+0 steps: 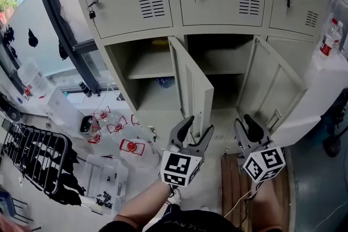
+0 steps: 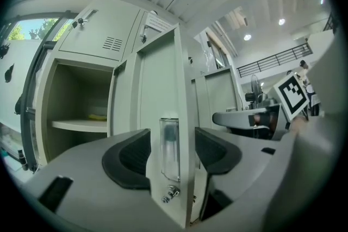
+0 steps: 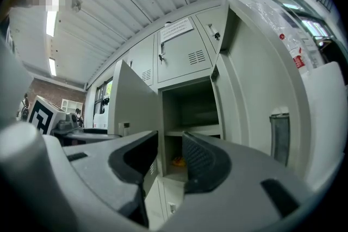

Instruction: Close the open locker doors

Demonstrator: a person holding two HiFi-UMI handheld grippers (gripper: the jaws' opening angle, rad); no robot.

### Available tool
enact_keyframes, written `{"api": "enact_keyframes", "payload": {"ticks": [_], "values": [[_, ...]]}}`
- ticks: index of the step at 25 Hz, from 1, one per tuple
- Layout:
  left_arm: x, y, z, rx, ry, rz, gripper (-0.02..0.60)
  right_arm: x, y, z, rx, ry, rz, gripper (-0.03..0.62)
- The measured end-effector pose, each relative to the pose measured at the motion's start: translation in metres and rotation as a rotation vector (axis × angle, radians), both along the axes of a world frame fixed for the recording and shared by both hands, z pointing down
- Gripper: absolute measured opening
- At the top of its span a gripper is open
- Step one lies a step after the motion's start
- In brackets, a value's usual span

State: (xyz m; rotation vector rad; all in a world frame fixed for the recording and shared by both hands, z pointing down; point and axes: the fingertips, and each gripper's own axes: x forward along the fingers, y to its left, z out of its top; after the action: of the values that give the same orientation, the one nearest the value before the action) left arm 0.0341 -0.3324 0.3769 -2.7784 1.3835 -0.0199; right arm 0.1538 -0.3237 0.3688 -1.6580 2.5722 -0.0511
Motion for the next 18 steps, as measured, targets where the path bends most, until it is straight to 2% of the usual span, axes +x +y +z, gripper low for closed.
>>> {"api": "enact_keyframes", "payload": {"ticks": [6,12,18], "values": [[-0.010,0.007,0.001,-0.007,0.008,-0.029,0.217,-0.006,0.002,0.002,-0.007,-0.004,-0.030,0.126],[-0.029,0.018,0.001,0.000,0.006,-0.094,0.140,-0.018,0.006,-0.001,0.007,-0.004,-0.059,0.126],[-0.056,0.023,0.002,-0.008,0.017,-0.168,0.112,-0.033,0.011,-0.004,0.016,-0.004,-0.093,0.126]]}}
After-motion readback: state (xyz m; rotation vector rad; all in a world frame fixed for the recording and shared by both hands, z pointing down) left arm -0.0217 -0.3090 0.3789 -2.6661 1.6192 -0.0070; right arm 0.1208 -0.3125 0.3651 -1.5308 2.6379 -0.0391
